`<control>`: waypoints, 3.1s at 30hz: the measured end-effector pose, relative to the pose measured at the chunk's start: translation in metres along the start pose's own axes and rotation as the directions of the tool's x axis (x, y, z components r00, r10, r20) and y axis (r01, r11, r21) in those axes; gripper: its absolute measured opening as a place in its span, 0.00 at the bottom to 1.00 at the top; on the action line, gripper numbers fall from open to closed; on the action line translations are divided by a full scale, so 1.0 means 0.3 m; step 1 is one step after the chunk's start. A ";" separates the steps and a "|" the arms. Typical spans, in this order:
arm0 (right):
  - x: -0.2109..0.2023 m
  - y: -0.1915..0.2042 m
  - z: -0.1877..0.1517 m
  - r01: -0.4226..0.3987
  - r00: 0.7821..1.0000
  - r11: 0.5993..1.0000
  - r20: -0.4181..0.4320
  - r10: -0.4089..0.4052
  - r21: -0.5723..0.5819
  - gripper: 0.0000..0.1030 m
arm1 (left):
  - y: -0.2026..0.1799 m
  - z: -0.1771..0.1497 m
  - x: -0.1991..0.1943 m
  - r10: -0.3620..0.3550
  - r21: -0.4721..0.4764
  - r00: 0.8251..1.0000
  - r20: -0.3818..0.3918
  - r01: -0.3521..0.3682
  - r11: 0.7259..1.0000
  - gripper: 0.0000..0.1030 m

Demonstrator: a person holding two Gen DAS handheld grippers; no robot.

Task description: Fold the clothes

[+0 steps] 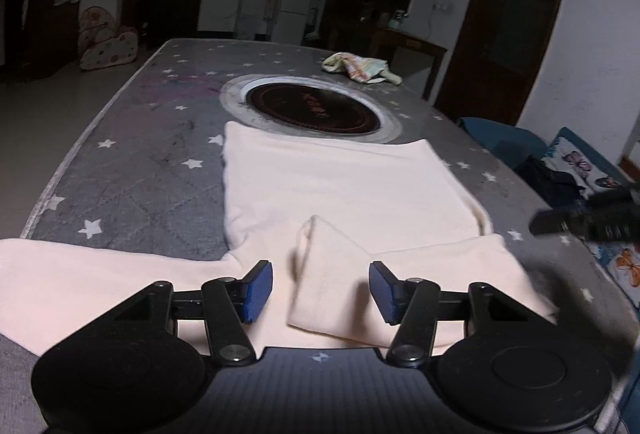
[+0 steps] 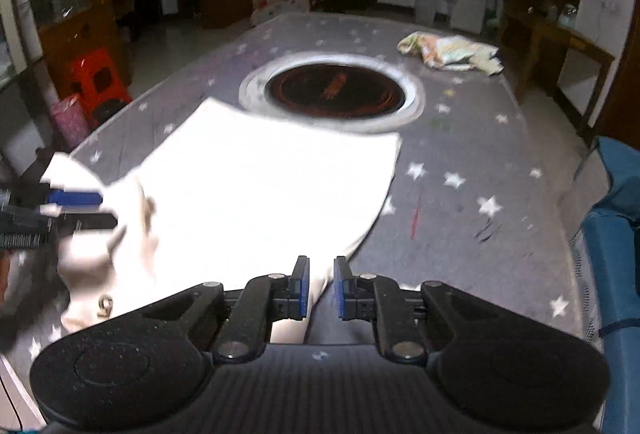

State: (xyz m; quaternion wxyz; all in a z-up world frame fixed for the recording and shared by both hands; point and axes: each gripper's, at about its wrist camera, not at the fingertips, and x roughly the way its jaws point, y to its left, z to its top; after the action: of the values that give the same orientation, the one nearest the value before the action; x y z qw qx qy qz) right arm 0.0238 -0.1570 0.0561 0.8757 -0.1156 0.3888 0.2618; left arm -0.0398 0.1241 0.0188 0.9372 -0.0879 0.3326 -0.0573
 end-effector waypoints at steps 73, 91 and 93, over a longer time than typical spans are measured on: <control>0.075 0.259 -0.056 -0.138 0.990 0.977 -0.013 0.138 -0.164 0.25 | 0.709 -0.169 -0.235 0.330 -0.617 0.944 -0.008 -0.265 0.741 0.47; 0.018 0.221 -0.071 -0.121 0.991 0.984 0.035 0.126 -0.128 0.25 | 0.388 0.033 -0.361 0.193 -0.427 0.940 0.282 -0.057 0.902 0.05; 0.008 0.218 -0.073 -0.123 0.991 0.985 0.043 0.129 -0.125 0.25 | 0.367 0.038 -0.368 0.203 -0.414 0.939 0.276 -0.074 0.907 0.07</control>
State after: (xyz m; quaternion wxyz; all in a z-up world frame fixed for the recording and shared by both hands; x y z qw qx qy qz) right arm -0.0243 -0.1104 0.0398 0.8582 -0.1375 0.3564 0.3428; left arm -0.1126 0.2515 0.0729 0.9421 -0.2600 0.1900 0.0934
